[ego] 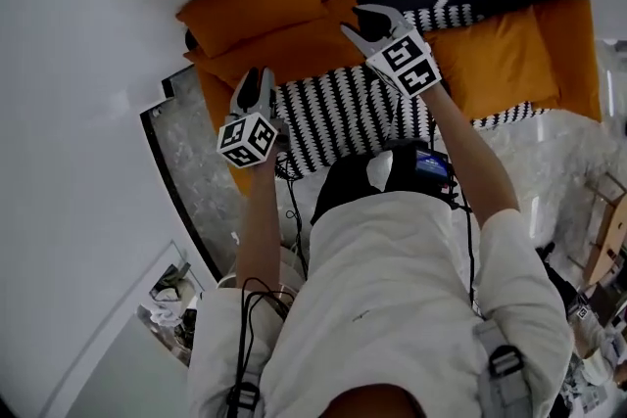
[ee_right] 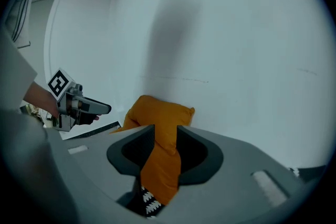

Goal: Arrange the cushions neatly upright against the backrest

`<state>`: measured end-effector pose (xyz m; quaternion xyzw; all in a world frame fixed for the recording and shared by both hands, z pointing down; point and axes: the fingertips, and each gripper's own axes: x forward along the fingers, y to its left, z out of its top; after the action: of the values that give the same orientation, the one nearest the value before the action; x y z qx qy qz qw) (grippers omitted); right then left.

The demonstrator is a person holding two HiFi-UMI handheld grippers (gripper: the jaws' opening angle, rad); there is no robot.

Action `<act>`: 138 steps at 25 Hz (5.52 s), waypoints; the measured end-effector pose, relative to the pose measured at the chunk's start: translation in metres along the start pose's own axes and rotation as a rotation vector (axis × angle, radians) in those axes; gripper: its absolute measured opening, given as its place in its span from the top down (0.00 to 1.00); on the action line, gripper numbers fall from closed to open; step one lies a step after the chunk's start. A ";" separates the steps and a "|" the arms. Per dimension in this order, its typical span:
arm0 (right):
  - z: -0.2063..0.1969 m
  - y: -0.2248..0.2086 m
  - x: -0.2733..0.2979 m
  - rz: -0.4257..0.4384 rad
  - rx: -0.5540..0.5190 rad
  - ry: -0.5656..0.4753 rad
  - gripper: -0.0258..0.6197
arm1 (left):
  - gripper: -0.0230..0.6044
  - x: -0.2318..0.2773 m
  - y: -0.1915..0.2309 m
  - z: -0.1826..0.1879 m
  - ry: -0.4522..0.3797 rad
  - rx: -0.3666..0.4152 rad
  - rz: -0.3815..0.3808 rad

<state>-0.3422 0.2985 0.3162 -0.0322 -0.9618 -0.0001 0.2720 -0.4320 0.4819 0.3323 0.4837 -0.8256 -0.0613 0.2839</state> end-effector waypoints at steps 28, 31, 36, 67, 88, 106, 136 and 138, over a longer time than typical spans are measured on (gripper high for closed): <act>-0.149 -0.164 -0.309 -0.018 0.018 -0.041 0.92 | 0.96 0.081 -0.399 -0.096 0.028 0.169 -0.154; -0.165 -0.179 -0.331 -0.056 0.057 -0.039 0.92 | 0.96 0.095 -0.443 -0.110 0.077 0.222 -0.246; -0.195 -0.193 -0.357 -0.145 0.128 -0.009 0.92 | 0.96 0.112 -0.497 -0.141 0.155 0.236 -0.400; -0.410 -0.330 -0.447 -0.268 0.357 0.309 0.78 | 0.88 0.201 -0.595 -0.298 0.487 0.044 -0.544; -0.526 -0.430 -0.361 -0.142 0.270 0.655 0.48 | 0.53 0.248 -0.456 -0.391 0.619 -0.283 -0.142; -0.579 -0.427 -0.318 -0.133 0.331 0.765 0.36 | 0.31 0.247 -0.360 -0.488 0.810 -0.431 0.055; -0.590 -0.417 -0.315 -0.161 0.364 0.747 0.81 | 0.85 0.258 -0.387 -0.495 0.868 -0.269 0.016; -0.588 -0.414 -0.318 -0.172 0.361 0.737 0.84 | 0.89 0.259 -0.389 -0.492 0.860 -0.240 0.012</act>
<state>0.2097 -0.1446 0.6583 0.0988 -0.7837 0.1341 0.5984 0.0290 0.1473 0.7014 0.4239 -0.6224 0.0517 0.6560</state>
